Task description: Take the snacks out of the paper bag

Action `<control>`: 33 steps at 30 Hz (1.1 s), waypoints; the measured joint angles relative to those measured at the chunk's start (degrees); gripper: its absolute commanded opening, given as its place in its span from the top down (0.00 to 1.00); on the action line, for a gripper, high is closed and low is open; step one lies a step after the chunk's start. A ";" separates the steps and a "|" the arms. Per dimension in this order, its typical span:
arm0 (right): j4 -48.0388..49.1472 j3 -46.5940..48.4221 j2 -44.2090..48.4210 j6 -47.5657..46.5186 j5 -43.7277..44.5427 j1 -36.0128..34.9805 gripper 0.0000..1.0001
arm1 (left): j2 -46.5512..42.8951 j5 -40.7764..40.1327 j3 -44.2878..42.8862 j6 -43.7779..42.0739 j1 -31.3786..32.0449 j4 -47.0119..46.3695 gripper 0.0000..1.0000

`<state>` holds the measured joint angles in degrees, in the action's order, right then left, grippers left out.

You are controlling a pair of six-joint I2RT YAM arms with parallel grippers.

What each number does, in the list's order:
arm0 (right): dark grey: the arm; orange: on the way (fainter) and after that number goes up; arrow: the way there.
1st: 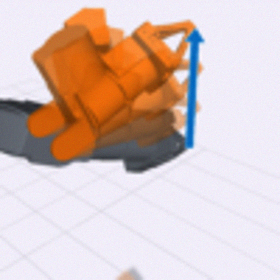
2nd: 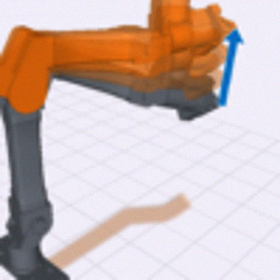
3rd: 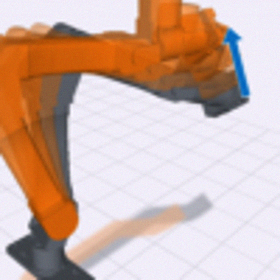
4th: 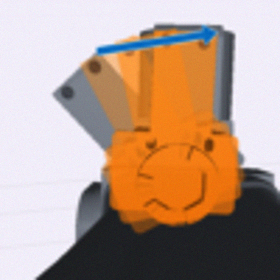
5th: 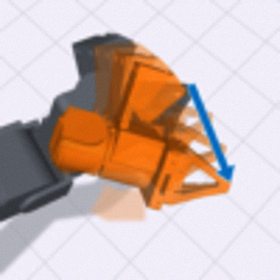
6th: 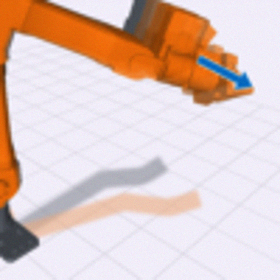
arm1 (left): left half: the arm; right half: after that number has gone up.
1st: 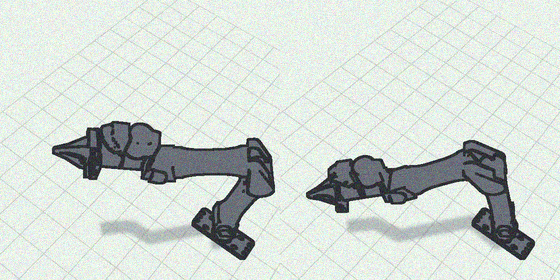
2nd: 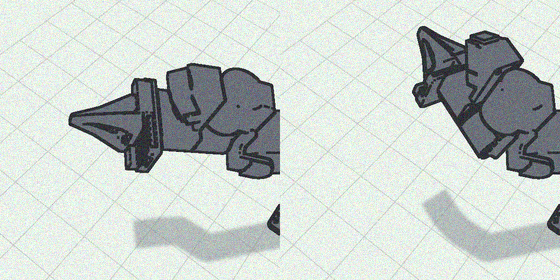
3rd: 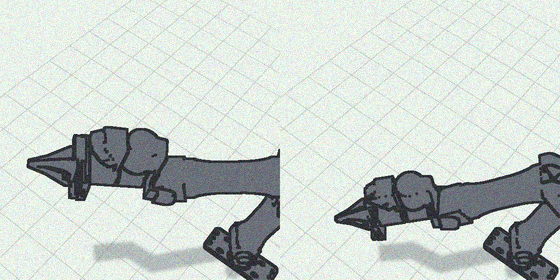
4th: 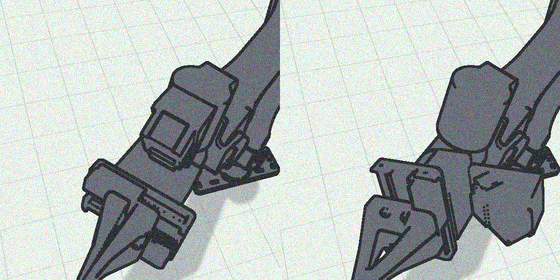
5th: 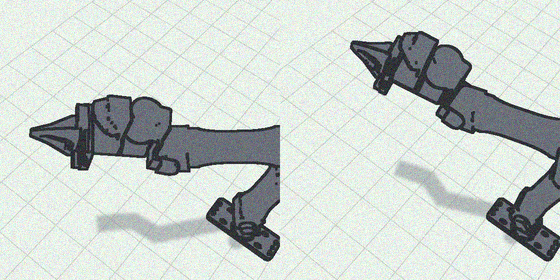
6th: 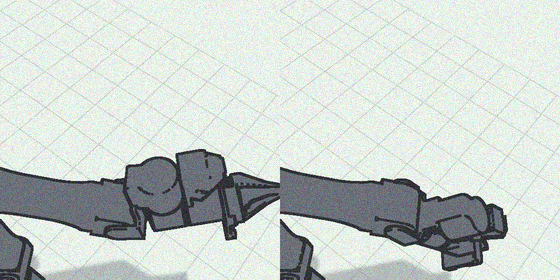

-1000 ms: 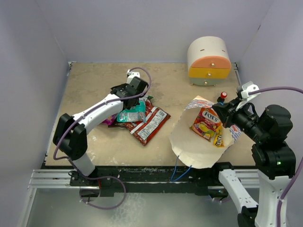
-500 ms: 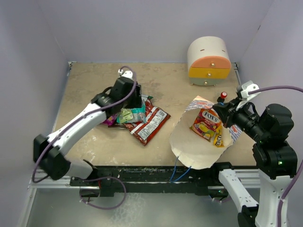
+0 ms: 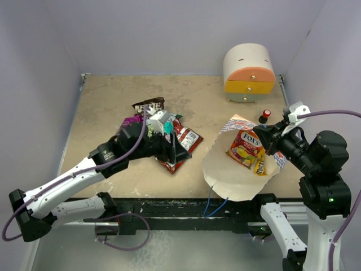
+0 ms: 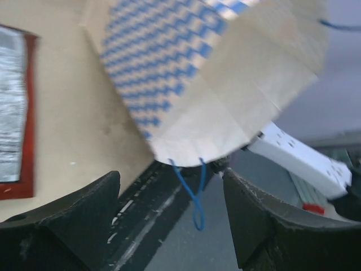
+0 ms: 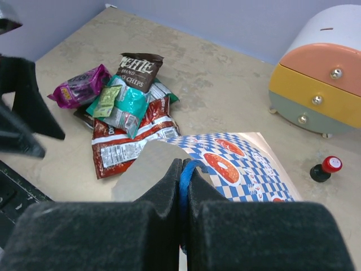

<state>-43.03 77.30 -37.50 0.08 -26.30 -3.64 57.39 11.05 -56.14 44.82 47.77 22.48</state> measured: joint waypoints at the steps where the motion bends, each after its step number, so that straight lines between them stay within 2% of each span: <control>1: 0.15 -0.02 0.02 0.24 0.00 0.00 1.00 | -0.31 0.13 0.00 -0.26 2.71 -1.18 0.23; 5: 0.74 -0.02 -0.02 1.27 -0.04 0.00 1.00 | 0.46 -0.50 -1.73 -2.71 11.34 -4.94 0.25; 9: 0.94 0.00 -0.04 2.58 -0.15 0.00 1.00 | 5.86 -4.70 -4.79 -8.94 20.02 -9.60 0.27; 11: 1.09 0.00 -0.02 3.52 -0.15 0.00 1.00 | 10.14 -7.72 -6.03 -14.62 25.68 -13.20 0.33; 15: 1.81 0.02 -0.02 5.64 -0.20 0.00 1.00 | 20.17 -12.26 -9.01 -23.69 31.91 -17.62 0.53; 24: 0.35 3.65 -1.88 7.48 -0.17 0.00 1.00 | 43.15 -22.40 -16.00 -36.70 31.95 -27.67 0.73; 29: -1.33 5.07 -2.32 7.54 -0.22 0.00 1.00 | 52.28 -25.33 -21.66 -36.74 30.86 -29.75 0.75; 33: -1.99 5.68 -2.40 7.61 -0.39 0.00 1.00 | 56.61 -27.04 -24.59 -35.67 28.76 -31.65 0.69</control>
<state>-45.01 82.98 -39.90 7.68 -26.70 -3.64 113.99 -15.99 -80.73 9.15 76.53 -9.17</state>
